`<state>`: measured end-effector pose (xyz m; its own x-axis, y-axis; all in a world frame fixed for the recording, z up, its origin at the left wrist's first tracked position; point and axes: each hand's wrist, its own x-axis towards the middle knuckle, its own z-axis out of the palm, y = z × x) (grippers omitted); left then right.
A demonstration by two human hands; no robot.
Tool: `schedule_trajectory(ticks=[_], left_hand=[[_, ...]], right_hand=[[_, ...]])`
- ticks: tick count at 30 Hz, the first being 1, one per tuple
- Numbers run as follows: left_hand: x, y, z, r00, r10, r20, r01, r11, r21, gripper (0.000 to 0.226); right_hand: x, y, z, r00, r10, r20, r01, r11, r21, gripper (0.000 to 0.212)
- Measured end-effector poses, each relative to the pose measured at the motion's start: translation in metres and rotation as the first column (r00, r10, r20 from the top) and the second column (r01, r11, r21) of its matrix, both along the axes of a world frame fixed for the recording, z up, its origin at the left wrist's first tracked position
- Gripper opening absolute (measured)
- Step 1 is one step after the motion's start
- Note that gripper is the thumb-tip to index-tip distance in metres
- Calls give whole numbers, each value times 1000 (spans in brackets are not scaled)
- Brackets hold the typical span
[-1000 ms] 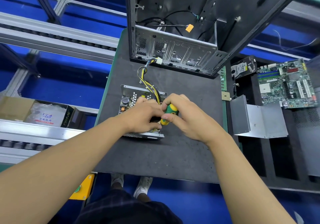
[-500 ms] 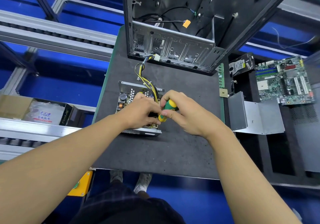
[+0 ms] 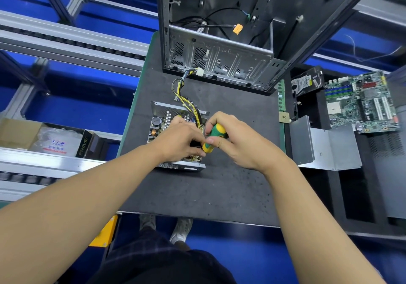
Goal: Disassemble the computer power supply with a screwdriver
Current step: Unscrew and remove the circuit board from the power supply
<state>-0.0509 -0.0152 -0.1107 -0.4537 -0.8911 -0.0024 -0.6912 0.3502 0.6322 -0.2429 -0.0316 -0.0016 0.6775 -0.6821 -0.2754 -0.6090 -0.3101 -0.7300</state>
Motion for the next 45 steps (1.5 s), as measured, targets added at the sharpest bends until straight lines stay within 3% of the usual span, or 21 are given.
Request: schedule_trajectory(ticks=[4, 8, 11, 19, 24, 30, 37, 45], left_hand=[[0, 0, 0, 1000, 5, -13, -6, 1000, -17, 26], [-1, 0, -3, 1000, 18, -19, -18, 1000, -22, 39], [-2, 1, -4, 999, 22, -33, -24, 999, -43, 37], [-2, -1, 0, 999, 39, -20, -40, 999, -10, 49], [-2, 1, 2, 999, 27, 21, -28, 1000, 11, 26], [-2, 0, 0, 999, 33, -2, -33, 999, 19, 49], [0, -1, -3, 1000, 1, -26, -2, 1000, -7, 36], [-1, -1, -2, 1000, -9, -7, 9, 1000, -4, 41]], right_hand=[[1, 1, 1, 1000, 9, -24, -9, 1000, -1, 9], [3, 5, 3, 996, 81, -38, -82, 997, -17, 11], [5, 6, 5, 989, 138, -59, -139, 990, -12, 13], [7, -2, 8, 991, 100, -95, -102, 995, -19, 12], [7, -1, 7, 991, 68, -114, -73, 996, -42, 12], [13, 7, 2, 991, 39, -124, -46, 998, -52, 11], [6, 5, 3, 996, -11, -91, 9, 1000, -29, 10], [6, 4, 2, 998, 1, -61, -3, 999, -33, 9]])
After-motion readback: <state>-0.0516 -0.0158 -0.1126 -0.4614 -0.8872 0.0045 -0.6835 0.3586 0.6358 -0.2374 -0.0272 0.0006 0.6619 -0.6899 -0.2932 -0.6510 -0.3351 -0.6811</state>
